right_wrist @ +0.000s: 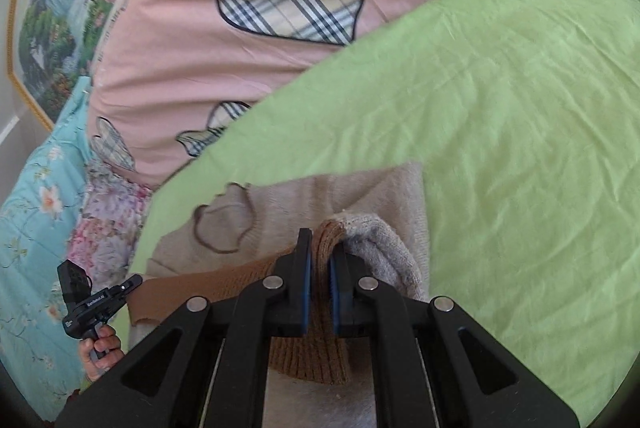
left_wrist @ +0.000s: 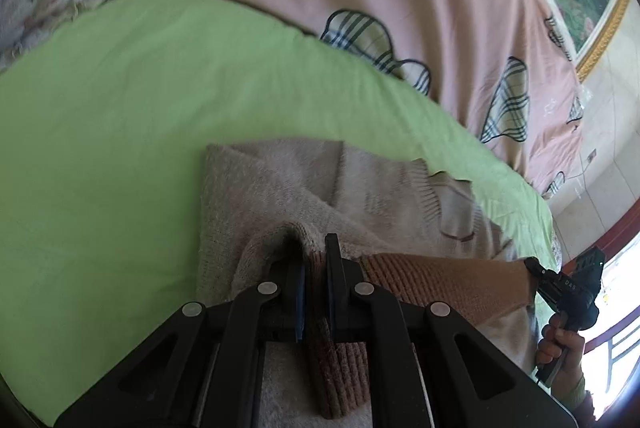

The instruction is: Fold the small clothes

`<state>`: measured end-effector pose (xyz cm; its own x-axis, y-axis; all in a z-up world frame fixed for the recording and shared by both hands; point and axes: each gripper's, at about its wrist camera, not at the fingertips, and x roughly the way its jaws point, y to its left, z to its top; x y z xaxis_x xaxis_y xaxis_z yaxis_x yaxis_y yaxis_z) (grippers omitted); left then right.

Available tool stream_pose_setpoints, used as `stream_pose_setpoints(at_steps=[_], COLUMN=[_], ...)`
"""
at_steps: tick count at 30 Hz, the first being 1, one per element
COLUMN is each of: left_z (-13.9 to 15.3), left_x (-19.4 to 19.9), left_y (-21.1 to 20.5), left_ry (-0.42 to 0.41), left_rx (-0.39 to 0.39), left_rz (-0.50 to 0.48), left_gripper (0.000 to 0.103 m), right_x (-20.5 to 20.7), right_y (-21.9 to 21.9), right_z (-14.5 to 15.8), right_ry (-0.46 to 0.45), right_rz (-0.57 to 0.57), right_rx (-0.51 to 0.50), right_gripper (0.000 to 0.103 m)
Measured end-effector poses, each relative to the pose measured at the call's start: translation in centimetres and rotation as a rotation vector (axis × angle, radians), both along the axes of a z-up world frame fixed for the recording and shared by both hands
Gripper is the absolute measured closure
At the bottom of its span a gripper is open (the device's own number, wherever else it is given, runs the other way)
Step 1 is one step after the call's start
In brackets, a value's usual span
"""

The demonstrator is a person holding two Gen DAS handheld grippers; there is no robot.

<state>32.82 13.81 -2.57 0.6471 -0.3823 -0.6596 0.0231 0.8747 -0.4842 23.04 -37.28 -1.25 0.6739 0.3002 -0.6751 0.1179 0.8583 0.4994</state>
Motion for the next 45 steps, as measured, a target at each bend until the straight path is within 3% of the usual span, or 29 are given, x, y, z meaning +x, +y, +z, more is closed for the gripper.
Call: stream_pose_setpoints(at_steps=[3,5,6,10,12,14,17,19,23,26,28,31,35,39,45], left_z=[-0.3,0.1,0.4,1.3,1.3,0.8,0.0,-0.3,-0.8,-0.3,-0.2,-0.3,-0.1,0.5,0.3], left_x=[-0.1,-1.3,-2.2,-7.6,-9.5,-10.2,-8.8,-7.1,-1.2,2.4,4.0,5.5,3.3,-1.8,-9.7], left_y=[-0.2,-0.2,-0.3,-2.9,-5.8,-9.5,-13.1,-13.8,-10.8,-7.3,-4.7,-1.8,-0.6,-1.0,-1.7], left_ry=[0.009,0.017,0.018,0.007,0.013,0.033,0.063,0.077,0.123,0.119,0.106,0.088,0.069,0.048,0.032], left_rx=[-0.005,-0.011,-0.02,-0.04,-0.044,-0.039,0.027,0.076,0.011,0.029,0.025,-0.054,-0.078,-0.072,-0.102], left_rz=[-0.006,-0.016,-0.024,-0.149,-0.256,-0.367,-0.441,-0.441,-0.363,-0.209,-0.107,-0.012,0.049,0.034,0.019], left_gripper=[0.093,0.082,0.076,0.073,0.069,0.069,0.069,0.069,0.089,0.089,0.088,0.089,0.085,0.07,0.066], right_x=[0.1,-0.3,-1.0,-4.4,-5.5,-5.4,-4.2,-3.0,2.3,5.4,6.7,7.4,5.3,3.1,-3.2], right_y=[0.2,0.0,-0.1,0.9,3.4,7.7,13.3,15.5,14.2,10.7,8.1,4.3,3.1,5.1,8.8], right_z=[-0.6,-0.1,0.5,3.3,4.1,3.5,1.4,0.1,-1.3,-1.6,-1.4,-1.1,-0.2,1.1,1.4], right_ry=[0.02,0.023,0.012,-0.093,-0.11,-0.042,0.068,0.11,0.163,0.157,0.134,0.086,0.037,0.011,0.022], right_rz=[0.005,-0.003,-0.014,0.001,0.137,0.332,0.564,0.63,0.558,0.399,0.231,0.053,-0.017,0.062,0.165], right_rx=[-0.012,-0.008,-0.008,-0.049,-0.05,-0.104,-0.216,-0.295,-0.29,-0.282,-0.34,-0.253,-0.234,-0.179,-0.122], right_gripper=[0.089,0.073,0.06,0.056,0.056,0.056,0.059,0.061,0.064,0.067,0.067,0.067,0.065,0.065,0.065])
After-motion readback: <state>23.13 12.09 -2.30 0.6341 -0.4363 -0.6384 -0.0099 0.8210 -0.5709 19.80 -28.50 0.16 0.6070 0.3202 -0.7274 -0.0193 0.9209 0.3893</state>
